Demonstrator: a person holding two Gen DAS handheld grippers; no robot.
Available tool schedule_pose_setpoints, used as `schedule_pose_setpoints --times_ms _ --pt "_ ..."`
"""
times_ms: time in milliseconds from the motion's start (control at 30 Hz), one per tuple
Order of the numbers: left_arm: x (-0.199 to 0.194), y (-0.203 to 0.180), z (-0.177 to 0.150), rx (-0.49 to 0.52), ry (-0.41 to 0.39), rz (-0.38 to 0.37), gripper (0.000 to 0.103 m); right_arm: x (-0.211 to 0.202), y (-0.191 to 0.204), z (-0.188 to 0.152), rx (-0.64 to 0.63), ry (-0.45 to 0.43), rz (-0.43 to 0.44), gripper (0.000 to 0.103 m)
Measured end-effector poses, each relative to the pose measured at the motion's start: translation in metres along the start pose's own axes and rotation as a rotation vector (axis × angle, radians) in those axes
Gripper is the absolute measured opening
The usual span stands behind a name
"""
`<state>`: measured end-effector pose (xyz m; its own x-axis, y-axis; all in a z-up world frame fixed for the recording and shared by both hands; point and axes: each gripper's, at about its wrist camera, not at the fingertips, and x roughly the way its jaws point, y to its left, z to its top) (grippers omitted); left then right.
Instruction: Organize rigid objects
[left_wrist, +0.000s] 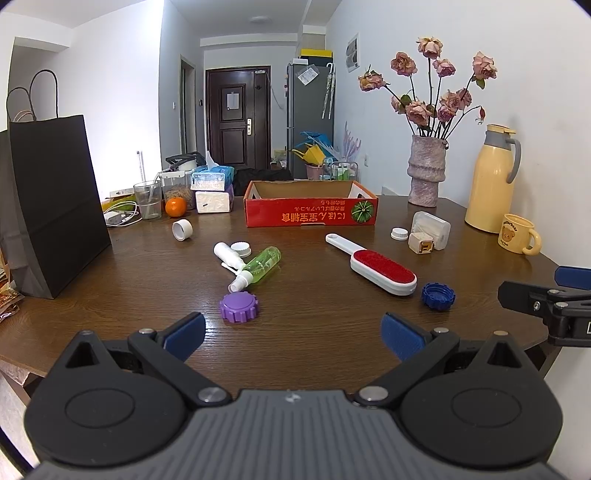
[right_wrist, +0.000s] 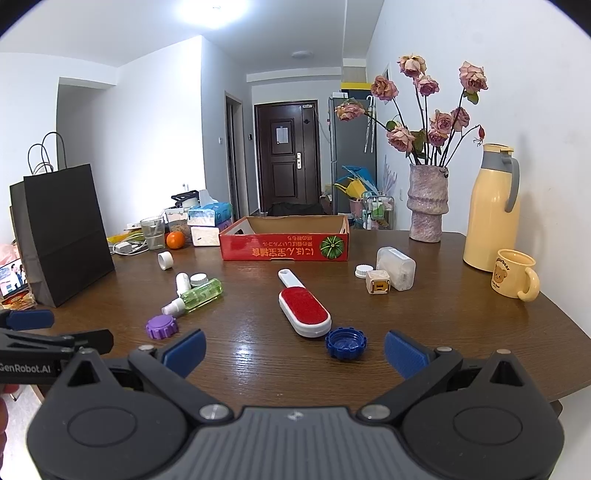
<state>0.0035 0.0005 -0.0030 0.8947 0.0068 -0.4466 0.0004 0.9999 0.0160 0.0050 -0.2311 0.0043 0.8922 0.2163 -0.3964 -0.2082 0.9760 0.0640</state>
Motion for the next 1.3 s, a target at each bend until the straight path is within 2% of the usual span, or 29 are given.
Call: schedule_pose_setpoints --times_ms 1300 --pt "-0.0051 -0.0029 0.001 -0.001 -0.01 -0.007 0.103 -0.0017 0.0001 0.0005 -0.002 -0.007 -0.01 0.103"
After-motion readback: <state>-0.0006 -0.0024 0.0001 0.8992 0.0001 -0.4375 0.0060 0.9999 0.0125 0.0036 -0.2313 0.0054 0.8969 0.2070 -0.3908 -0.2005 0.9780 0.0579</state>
